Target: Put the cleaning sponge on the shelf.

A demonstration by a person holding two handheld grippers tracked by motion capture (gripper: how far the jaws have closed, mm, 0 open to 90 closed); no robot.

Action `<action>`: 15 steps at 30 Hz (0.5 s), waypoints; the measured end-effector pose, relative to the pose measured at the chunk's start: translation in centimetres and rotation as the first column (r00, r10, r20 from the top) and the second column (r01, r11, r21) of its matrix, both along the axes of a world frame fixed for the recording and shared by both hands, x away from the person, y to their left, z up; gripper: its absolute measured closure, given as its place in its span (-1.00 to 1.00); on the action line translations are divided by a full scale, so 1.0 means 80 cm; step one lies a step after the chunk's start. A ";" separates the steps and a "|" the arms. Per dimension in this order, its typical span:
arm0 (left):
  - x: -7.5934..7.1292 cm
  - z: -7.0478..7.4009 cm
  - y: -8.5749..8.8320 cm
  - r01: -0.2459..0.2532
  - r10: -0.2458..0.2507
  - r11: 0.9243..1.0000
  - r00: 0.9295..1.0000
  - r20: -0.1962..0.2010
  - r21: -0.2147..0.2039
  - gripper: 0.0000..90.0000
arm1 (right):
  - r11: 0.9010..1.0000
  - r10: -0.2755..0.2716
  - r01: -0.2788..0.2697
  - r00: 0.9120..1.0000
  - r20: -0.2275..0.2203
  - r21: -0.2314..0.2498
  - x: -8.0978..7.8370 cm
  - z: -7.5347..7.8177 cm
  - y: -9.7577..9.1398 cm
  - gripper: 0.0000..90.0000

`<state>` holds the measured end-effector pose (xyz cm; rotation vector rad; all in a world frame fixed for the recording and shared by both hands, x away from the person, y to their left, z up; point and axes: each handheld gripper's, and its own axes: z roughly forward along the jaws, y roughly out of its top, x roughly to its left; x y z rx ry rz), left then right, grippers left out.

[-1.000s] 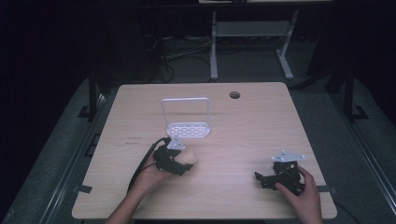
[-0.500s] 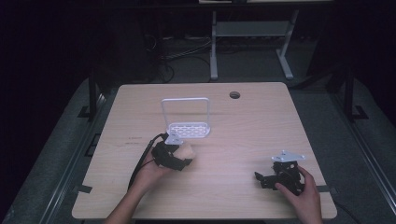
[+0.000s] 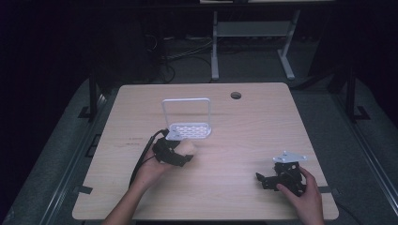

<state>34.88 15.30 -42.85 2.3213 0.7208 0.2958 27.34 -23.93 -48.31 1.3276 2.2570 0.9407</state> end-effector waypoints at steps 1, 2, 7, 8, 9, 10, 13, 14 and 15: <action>0.001 0.000 0.000 0.002 -0.002 1.000 1.000 -0.002 0.001 -0.40 | 1.000 0.000 0.000 1.000 0.000 0.000 0.000 0.000 0.000 -0.99; 0.002 0.001 -0.001 0.005 -0.005 1.000 1.000 -0.003 0.005 -0.40 | 1.000 0.000 0.000 1.000 0.000 0.000 0.000 0.000 0.000 -0.99; 0.007 0.002 -0.004 0.003 -0.003 1.000 1.000 0.001 0.003 -0.40 | 1.000 0.000 0.000 1.000 0.000 0.000 0.000 0.000 0.000 -0.99; 0.008 0.003 -0.004 -0.001 0.001 1.000 1.000 0.000 -0.002 -0.40 | 1.000 0.000 0.000 1.000 0.000 0.000 0.000 0.000 0.000 -0.99; 0.009 0.003 -0.004 -0.001 0.001 1.000 1.000 0.002 -0.003 -0.40 | 1.000 0.000 0.000 1.000 0.000 0.000 0.000 0.000 0.000 -0.99; 0.010 0.004 -0.005 0.000 0.000 1.000 1.000 0.001 -0.001 -0.40 | 1.000 0.000 0.000 1.000 0.000 0.000 0.000 0.000 0.000 -0.99; 0.013 0.005 -0.005 -0.001 0.001 1.000 1.000 0.006 -0.004 -0.40 | 1.000 0.000 0.000 1.000 0.000 0.000 0.000 0.000 0.000 -0.98; 0.014 0.006 -0.006 -0.003 0.003 1.000 1.000 0.006 -0.008 -0.40 | 1.000 0.000 0.000 1.000 0.000 0.000 0.000 0.000 0.000 -0.99; 0.015 0.007 -0.006 -0.003 0.003 1.000 1.000 0.006 -0.006 -0.40 | 1.000 0.000 0.000 1.000 0.000 0.000 0.000 0.000 0.000 -0.99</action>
